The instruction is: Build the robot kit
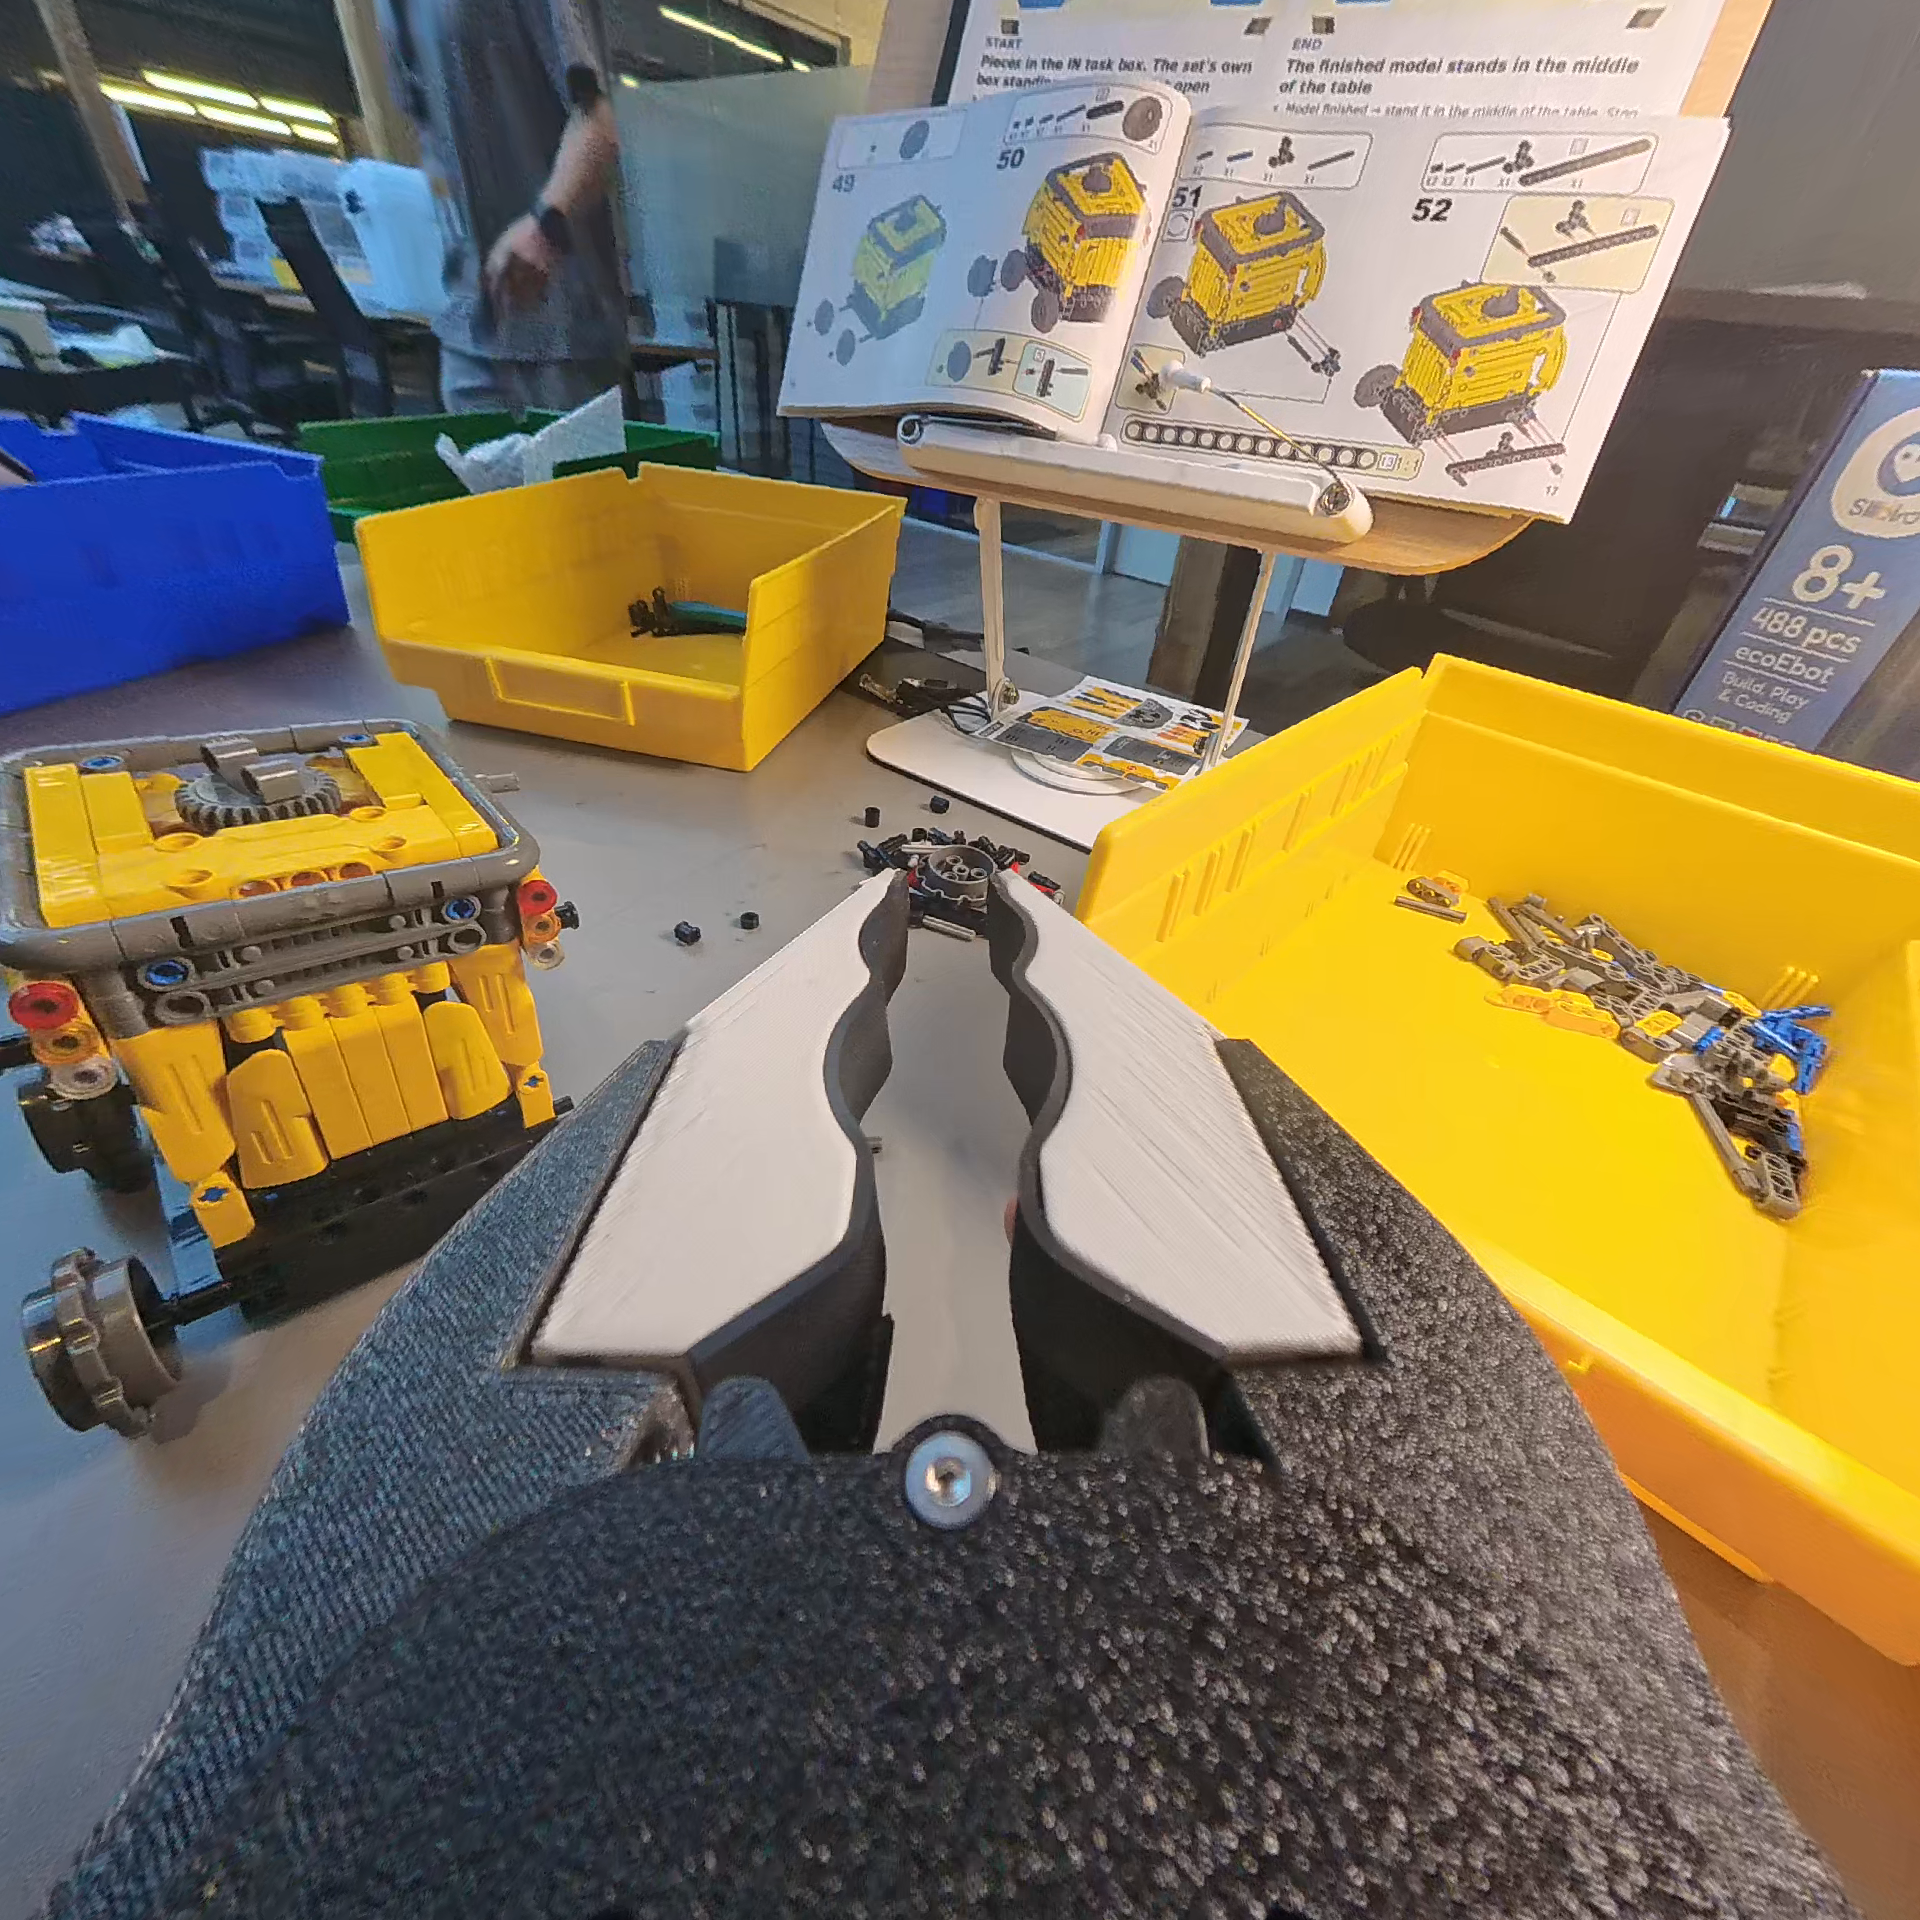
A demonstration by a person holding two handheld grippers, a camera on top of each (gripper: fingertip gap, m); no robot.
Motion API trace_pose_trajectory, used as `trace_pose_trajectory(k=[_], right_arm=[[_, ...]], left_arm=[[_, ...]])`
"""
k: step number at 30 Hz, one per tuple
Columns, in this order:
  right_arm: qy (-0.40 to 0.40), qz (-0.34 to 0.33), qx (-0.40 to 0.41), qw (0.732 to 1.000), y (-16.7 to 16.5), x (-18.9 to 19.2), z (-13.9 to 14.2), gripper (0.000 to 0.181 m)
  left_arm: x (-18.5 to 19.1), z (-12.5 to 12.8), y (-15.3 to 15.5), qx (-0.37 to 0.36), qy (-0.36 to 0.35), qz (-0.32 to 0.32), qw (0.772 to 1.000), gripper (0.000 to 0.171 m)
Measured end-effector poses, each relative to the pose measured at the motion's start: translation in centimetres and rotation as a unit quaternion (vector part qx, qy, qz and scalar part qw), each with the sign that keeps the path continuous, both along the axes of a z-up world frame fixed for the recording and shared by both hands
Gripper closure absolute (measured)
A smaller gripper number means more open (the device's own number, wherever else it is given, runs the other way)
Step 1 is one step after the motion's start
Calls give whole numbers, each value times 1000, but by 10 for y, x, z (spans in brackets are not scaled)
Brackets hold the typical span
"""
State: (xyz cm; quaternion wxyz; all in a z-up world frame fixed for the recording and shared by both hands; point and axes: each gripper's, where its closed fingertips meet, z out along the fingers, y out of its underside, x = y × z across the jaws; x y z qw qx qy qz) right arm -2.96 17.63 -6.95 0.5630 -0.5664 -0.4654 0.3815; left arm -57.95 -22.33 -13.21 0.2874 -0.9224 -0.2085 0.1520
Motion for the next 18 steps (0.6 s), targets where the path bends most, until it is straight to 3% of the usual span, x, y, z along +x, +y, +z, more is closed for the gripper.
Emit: trace_pose_trajectory(k=[6,10,13,18], right_arm=[[1,5,-7,1000,-2,-2,-3,166],[3,13,-7,1000,-6,-4,-3,166],[5,21,-8,1000,-10,-10,-1,166],[-1,38,-1,999,-25,-31,14,164]], left_arm=[[19,103,27,76,117,-38,989,134],[77,160,79,153,182,-123,963,134],[146,175,134,211,224,-209,928,134],[256,160,222,297,263,-313,863,134]])
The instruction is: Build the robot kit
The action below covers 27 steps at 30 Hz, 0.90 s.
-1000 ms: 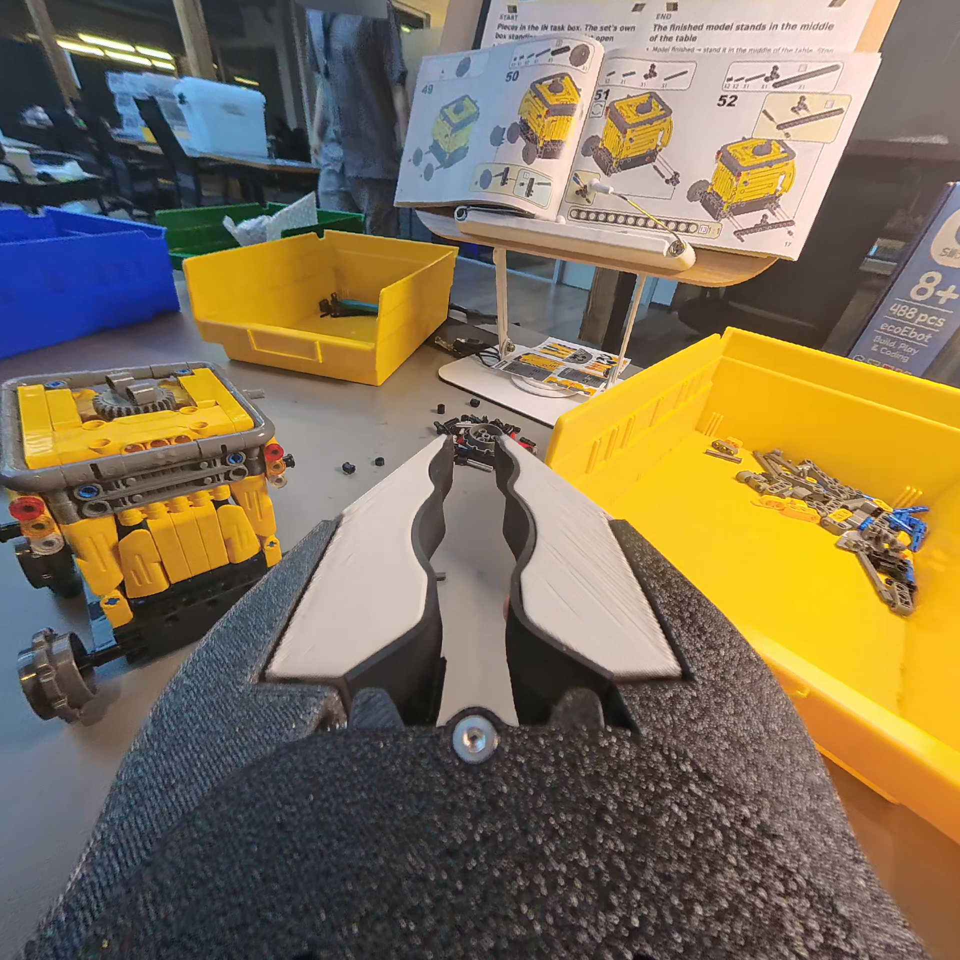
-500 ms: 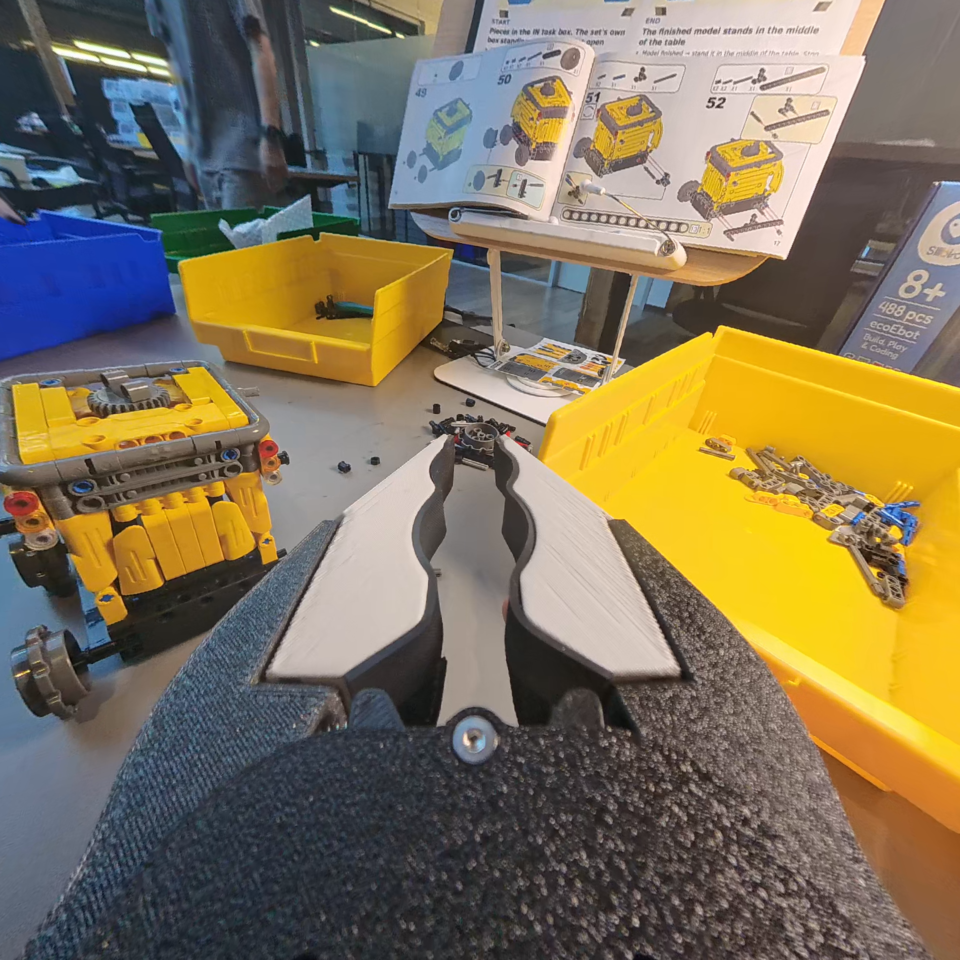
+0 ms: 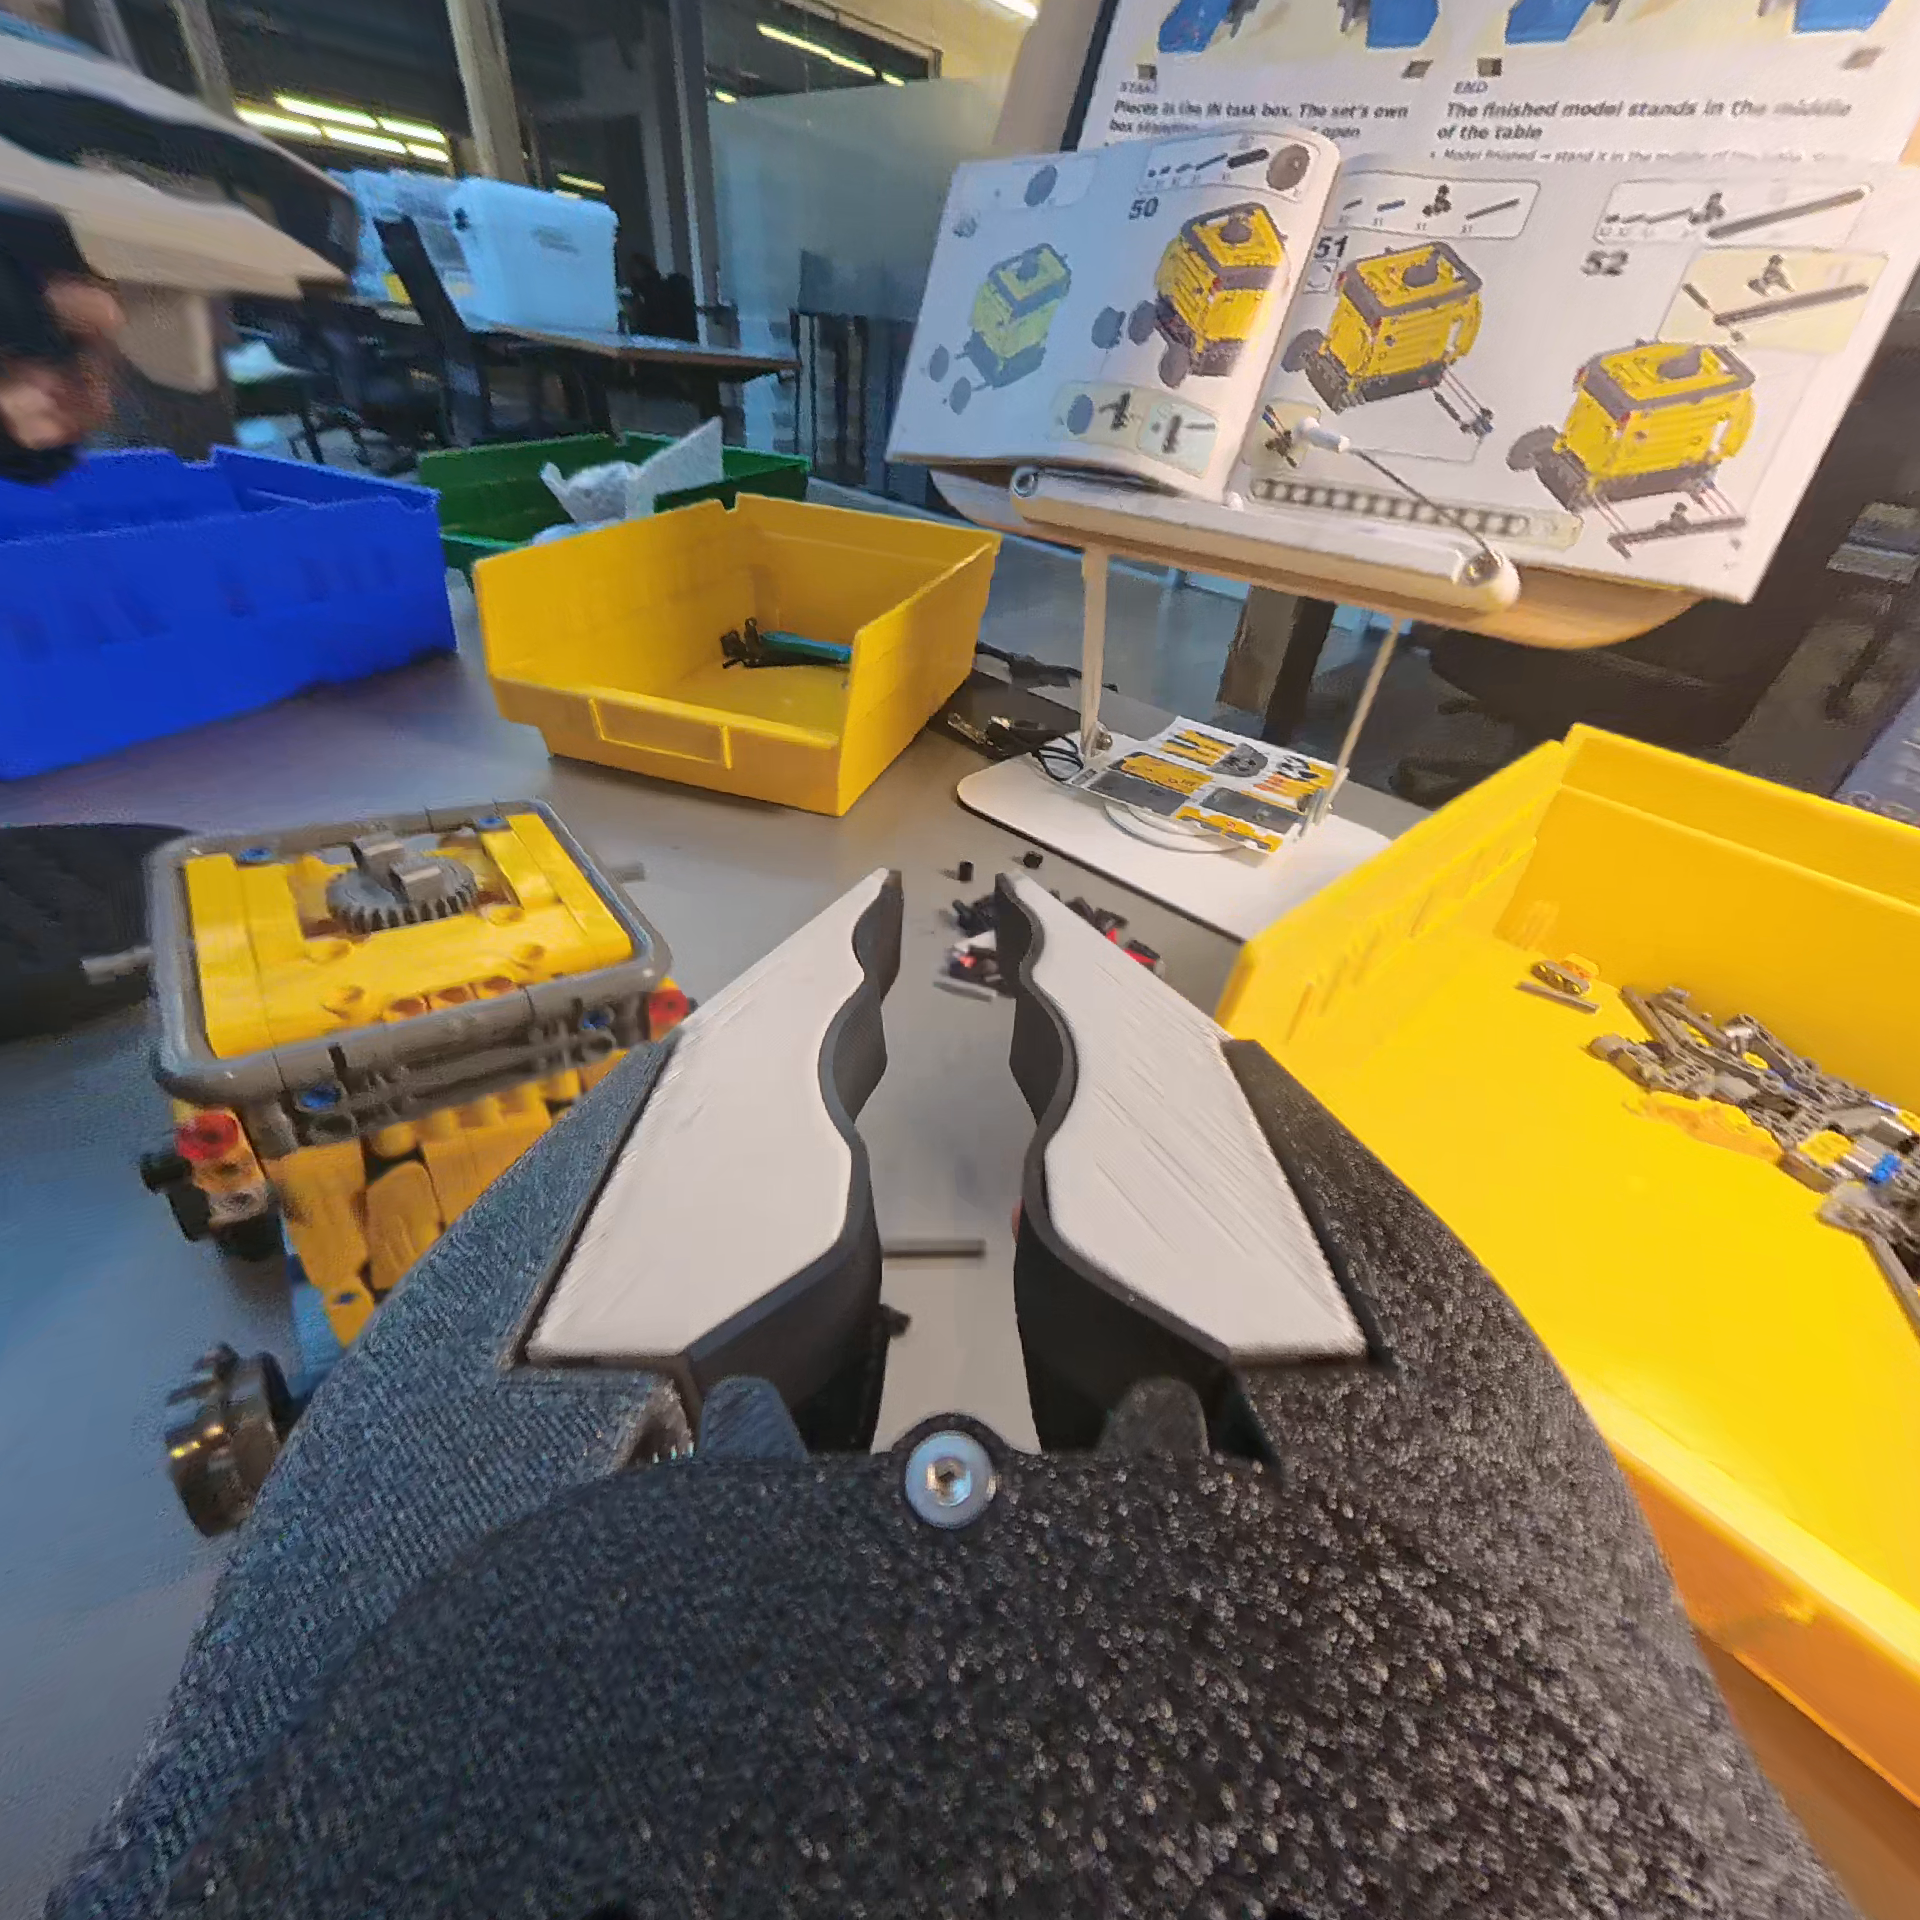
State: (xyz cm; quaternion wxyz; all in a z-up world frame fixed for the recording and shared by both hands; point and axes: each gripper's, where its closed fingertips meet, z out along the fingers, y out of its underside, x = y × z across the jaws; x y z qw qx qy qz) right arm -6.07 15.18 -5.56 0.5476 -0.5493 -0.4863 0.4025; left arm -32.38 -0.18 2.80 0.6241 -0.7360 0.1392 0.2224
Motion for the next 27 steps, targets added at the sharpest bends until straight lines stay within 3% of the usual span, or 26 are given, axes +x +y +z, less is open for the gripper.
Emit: trace_pose_trajectory(k=[4,8,14,18,21,24,27], right_arm=[[12,45,1,999,-27,-28,33,162],[17,119,-29,992,-63,-58,61,159],[-1,169,-75,983,-89,-87,69,156],[-23,207,-99,973,-100,-93,60,173],[-16,213,-100,972,-96,-86,61,174],[-13,205,-115,972,-77,-65,65,173],[-92,184,-116,972,-52,-32,34,173]], left_arm=[[80,-6,44,58,57,-70,994,135],[141,-3,60,91,111,-115,983,134],[175,-11,63,98,199,-116,968,134],[180,-20,60,92,223,-113,964,134],[179,-24,59,81,172,-126,974,135],[166,-27,55,71,62,-141,986,124],[131,-38,52,58,-73,-134,987,129]])
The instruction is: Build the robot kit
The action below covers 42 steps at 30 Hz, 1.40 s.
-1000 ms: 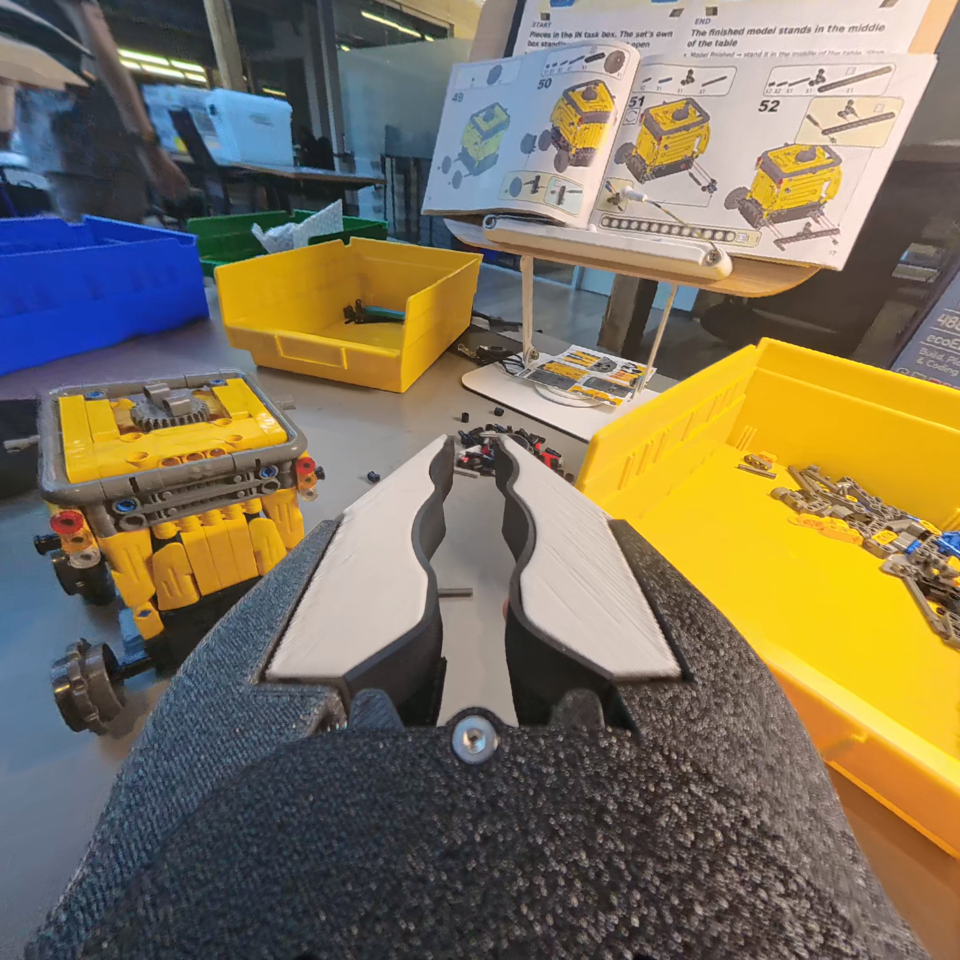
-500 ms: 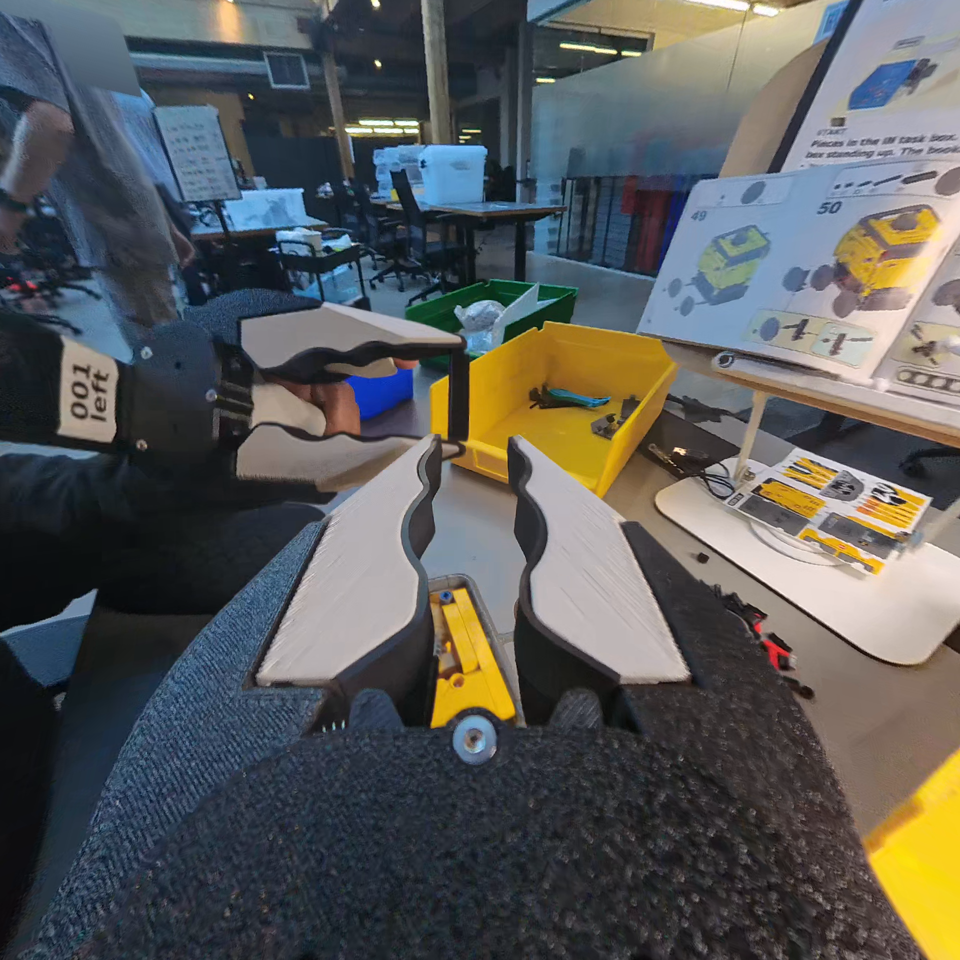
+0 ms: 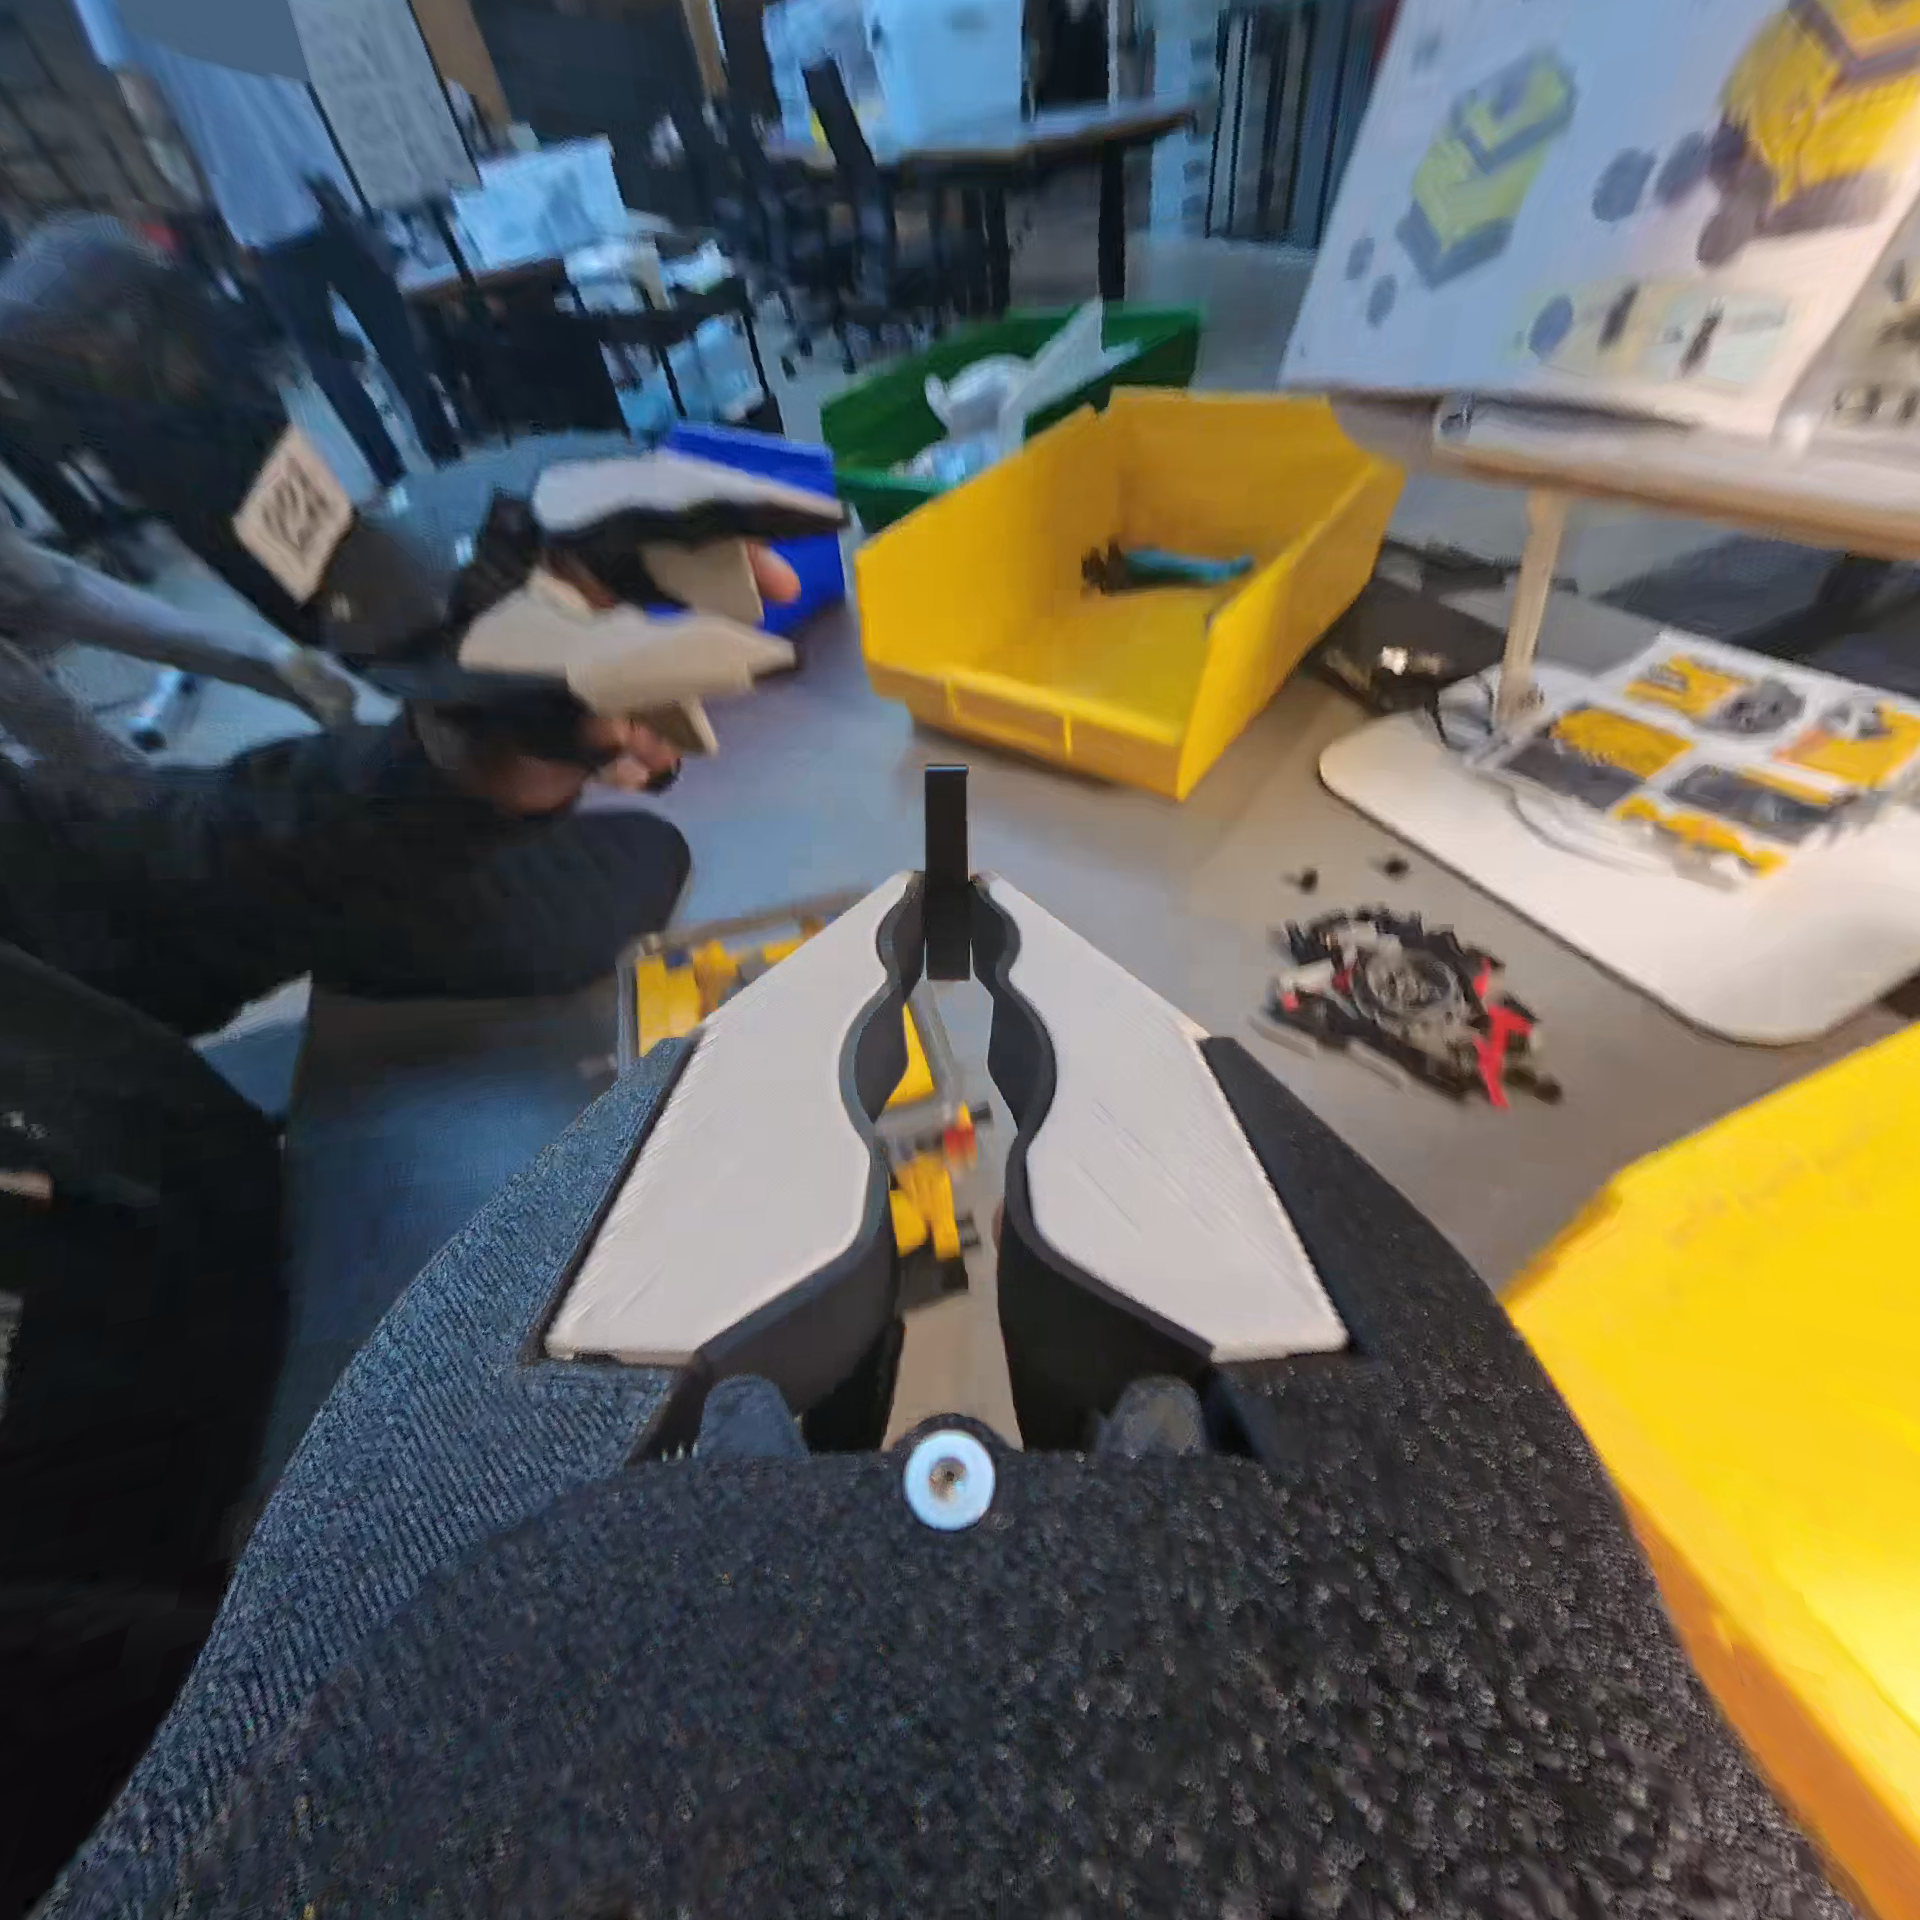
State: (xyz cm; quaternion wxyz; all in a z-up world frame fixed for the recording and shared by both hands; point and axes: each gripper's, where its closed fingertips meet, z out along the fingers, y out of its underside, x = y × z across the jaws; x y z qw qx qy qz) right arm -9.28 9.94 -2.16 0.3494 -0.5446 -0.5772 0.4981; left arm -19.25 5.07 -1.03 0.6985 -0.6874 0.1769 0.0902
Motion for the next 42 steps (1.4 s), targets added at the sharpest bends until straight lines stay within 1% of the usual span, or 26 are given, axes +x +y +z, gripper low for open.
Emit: trace_pose_trajectory(k=[2,3,6,8,11,16,19,21,23,26,28,30,31,32,33,34,35,37,38,42], right_arm=[[-79,2,-1,997,9,26,-39,173],[-113,-1,-7,994,12,38,-59,173],[-201,14,-41,979,7,67,-113,173],[-242,26,-45,969,-1,78,-139,173],[-271,32,-21,962,-5,81,-157,173],[-301,10,75,951,8,76,-166,166],[-297,1,112,948,15,73,-165,164],[-266,-14,115,957,21,69,-155,163],[-198,-41,115,973,30,62,-136,160],[-52,-102,97,989,50,56,-93,154],[51,-140,71,986,62,59,-63,148],[138,-172,46,974,74,68,-40,132],[164,-185,40,968,80,72,-35,125],[176,-196,42,964,85,75,-33,122],[179,-207,49,961,89,77,-35,125],[177,-214,60,959,92,78,-39,137],[168,-214,74,960,91,78,-42,153],[163,-206,113,958,85,77,-45,178],[162,-204,123,958,83,76,-45,181],[141,-210,156,955,80,72,-49,181]], left_arm=[[-26,-15,1,-22,-77,8,997,132],[-37,-25,2,-35,-102,14,994,132],[-56,-50,6,-72,-153,24,985,134],[-57,-60,10,-91,-181,15,979,134],[-57,-71,11,-109,-167,22,980,135],[-57,-84,12,-128,-120,43,984,136],[-55,-87,12,-132,-108,47,984,136],[-56,-88,12,-133,-110,49,984,136],[-58,-88,12,-133,-113,53,983,136],[-62,-90,12,-136,-120,58,982,136],[-64,-91,12,-137,-125,59,981,136],[-64,-92,12,-137,-132,58,980,136],[-64,-92,12,-137,-136,56,980,136],[-63,-92,12,-137,-139,54,979,136],[-62,-93,12,-137,-140,52,979,136],[-61,-94,13,-138,-138,51,979,136],[-60,-94,13,-139,-135,51,980,136],[-59,-95,13,-141,-134,49,980,136],[-58,-96,14,-141,-135,48,980,136],[-56,-98,15,-147,-146,43,977,136]])
